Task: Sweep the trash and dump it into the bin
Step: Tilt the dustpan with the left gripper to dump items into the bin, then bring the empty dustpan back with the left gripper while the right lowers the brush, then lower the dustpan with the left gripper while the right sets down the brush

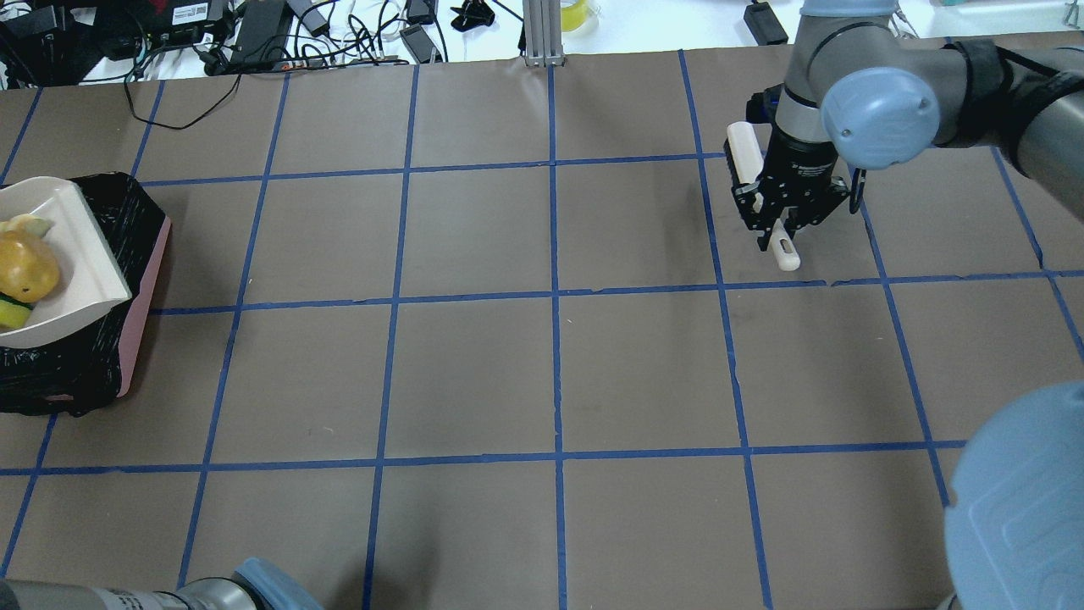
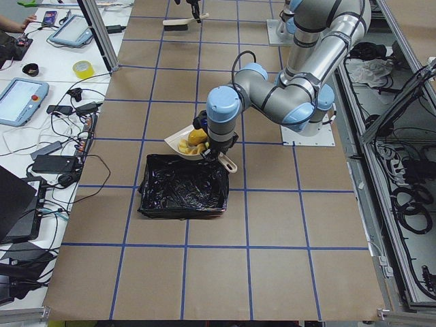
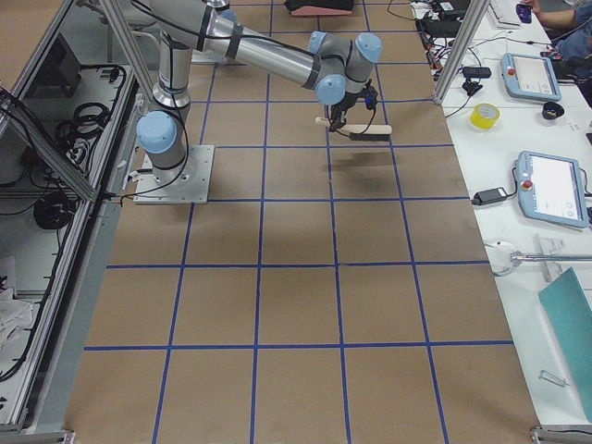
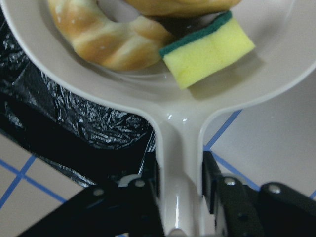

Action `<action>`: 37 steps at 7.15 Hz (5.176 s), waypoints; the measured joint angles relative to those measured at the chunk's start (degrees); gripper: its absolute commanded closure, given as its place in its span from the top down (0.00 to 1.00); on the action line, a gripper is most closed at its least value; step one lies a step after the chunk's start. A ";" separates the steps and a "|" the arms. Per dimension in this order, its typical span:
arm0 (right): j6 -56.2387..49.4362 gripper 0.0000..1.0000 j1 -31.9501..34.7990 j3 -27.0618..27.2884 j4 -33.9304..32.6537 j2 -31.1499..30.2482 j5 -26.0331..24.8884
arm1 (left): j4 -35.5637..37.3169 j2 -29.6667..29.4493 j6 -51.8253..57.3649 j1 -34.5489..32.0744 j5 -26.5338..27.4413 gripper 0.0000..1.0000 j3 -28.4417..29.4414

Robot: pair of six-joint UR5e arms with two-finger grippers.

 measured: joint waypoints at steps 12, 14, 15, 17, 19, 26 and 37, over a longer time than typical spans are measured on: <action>-15.69 0.98 -12.81 4.26 -8.13 2.58 -4.26 | 38.23 -9.95 14.53 -13.13 41.57 0.00 0.99; -15.79 0.99 -12.82 4.08 -8.90 2.41 -4.04 | 39.52 -9.23 15.50 -14.50 40.81 0.00 0.80; -15.67 0.99 -12.71 3.72 -8.70 1.95 -3.29 | 38.18 -8.78 15.84 -14.66 37.16 0.00 1.71; -15.66 0.99 -12.26 3.07 -8.16 0.32 -1.15 | 30.18 -6.46 15.95 -14.79 25.16 0.00 3.90; -17.94 0.99 -12.10 2.98 -8.30 0.25 -0.83 | 21.10 -4.26 15.88 -15.90 14.37 0.00 4.32; -35.66 0.91 -13.21 4.67 -10.32 1.54 -2.39 | 9.23 -5.93 9.39 -29.13 -2.66 0.00 2.75; -16.71 0.00 -16.23 7.95 -9.65 1.07 -1.65 | 16.01 -15.92 8.36 -39.50 -4.11 0.00 2.57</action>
